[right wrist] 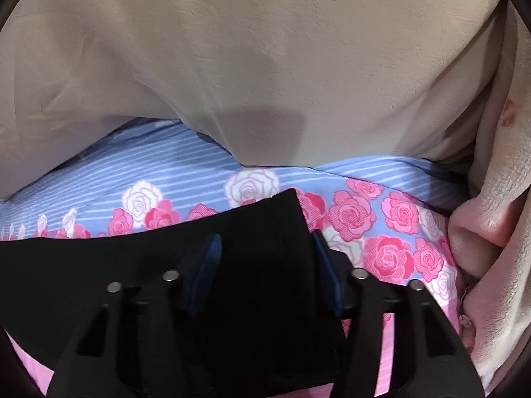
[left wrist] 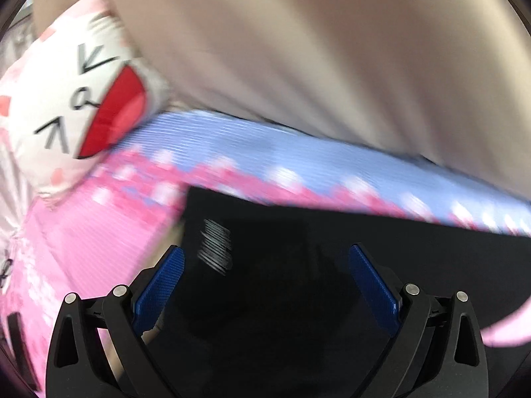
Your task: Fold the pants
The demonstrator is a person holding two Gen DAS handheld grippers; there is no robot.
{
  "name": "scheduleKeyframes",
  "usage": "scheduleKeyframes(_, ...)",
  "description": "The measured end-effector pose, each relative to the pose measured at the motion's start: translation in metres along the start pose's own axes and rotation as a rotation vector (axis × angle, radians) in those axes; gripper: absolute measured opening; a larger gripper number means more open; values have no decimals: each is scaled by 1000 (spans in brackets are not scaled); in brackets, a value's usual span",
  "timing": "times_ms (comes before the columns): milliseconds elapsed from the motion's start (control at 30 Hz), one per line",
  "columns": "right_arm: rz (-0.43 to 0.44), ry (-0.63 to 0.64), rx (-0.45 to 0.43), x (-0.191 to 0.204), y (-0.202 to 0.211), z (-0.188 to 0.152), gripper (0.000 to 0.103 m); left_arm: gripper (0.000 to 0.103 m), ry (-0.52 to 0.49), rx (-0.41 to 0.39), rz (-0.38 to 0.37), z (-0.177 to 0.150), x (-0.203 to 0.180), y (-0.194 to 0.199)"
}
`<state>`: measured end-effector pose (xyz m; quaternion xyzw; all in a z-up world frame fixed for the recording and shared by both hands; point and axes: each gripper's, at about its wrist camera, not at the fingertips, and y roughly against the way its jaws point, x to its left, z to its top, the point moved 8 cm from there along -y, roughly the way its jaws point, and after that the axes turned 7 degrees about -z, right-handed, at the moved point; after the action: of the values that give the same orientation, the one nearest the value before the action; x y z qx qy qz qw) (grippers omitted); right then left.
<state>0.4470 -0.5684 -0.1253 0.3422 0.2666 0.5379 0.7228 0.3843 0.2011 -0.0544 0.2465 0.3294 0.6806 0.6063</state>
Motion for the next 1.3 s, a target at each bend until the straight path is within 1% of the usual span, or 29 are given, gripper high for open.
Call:
scheduleKeyframes(33,9,-8,0,-1,1,0,36,97,13,2,5,11,18,-9)
scheduleKeyframes(100,23,-24,0,-4,2,-1,32,97,58,20,15,24,44,-27)
scheduleKeyframes(133,27,-31,3,-6,2,-1,31,97,81,43,9,29,55,-39)
scheduleKeyframes(200,33,-47,6,-9,4,-3,31,97,94,77,52,32,70,-57)
scheduleKeyframes(267,32,-57,14,-10,-3,1,31,96,53,112,82,32,76,-76)
scheduleKeyframes(333,33,-75,20,-11,-2,1,35,95,4,178,59,25,69,-96)
scheduleKeyframes(367,30,-80,23,-11,-4,1,38,89,-1,199,53,22,67,-103)
scheduleKeyframes(400,35,-89,31,-14,-11,8,52,82,2,208,50,21,68,-106)
scheduleKeyframes(433,37,-91,29,-13,-10,8,62,67,27,222,14,19,66,-110)
scheduleKeyframes(467,30,-84,27,-11,-10,8,62,58,58,223,-13,20,65,-111)
scheduleKeyframes(500,21,-73,26,-8,-11,9,61,46,77,214,-11,22,66,-109)
scheduleKeyframes(533,11,-65,24,-10,-15,12,46,20,94,213,-6,24,67,-107)
scheduleKeyframes(567,9,-67,21,-9,-13,12,36,21,106,217,-13,26,68,-106)
scheduleKeyframes(600,34,-81,14,0,-8,11,20,20,120,213,-22,28,69,-102)
scheduleKeyframes(633,49,-92,0,2,0,11,15,20,126,201,-31,30,69,-97)
scheduleKeyframes(700,51,-85,-52,8,24,14,14,20,125,159,-51,36,68,-81)
scheduleKeyframes(767,68,-82,-97,7,50,15,14,20,130,104,-93,42,61,-54)
scheduleKeyframes(900,125,-67,-213,-1,132,10,14,20,124,9,-202,48,59,14)
scheduleKeyframes(933,133,-61,-231,-4,148,3,14,20,113,-20,-233,44,58,41)
scheduleKeyframes(967,146,-50,-266,-7,176,-6,14,20,104,-36,-252,38,56,61)
scheduleKeyframes(1000,152,-42,-287,-9,192,-13,14,21,93,-55,-281,28,58,88)
scheduleKeyframes(1067,162,-29,-326,-15,224,-26,14,21,72,-80,-316,13,60,125)
scheduleKeyframes(1100,171,-26,-350,-21,246,-42,14,21,52,-99,-331,-2,63,150)
scheduleKeyframes(1167,176,-28,-368,-28,264,-60,14,22,22,-111,-333,-28,72,181)
scheduleKeyframes(1200,168,-24,-374,-34,272,-73,14,22,8,-111,-330,-44,76,191)
scheduleKeyframes(1300,168,-27,-355,-49,279,-116,14,22,-11,-77,-300,-89,93,198)
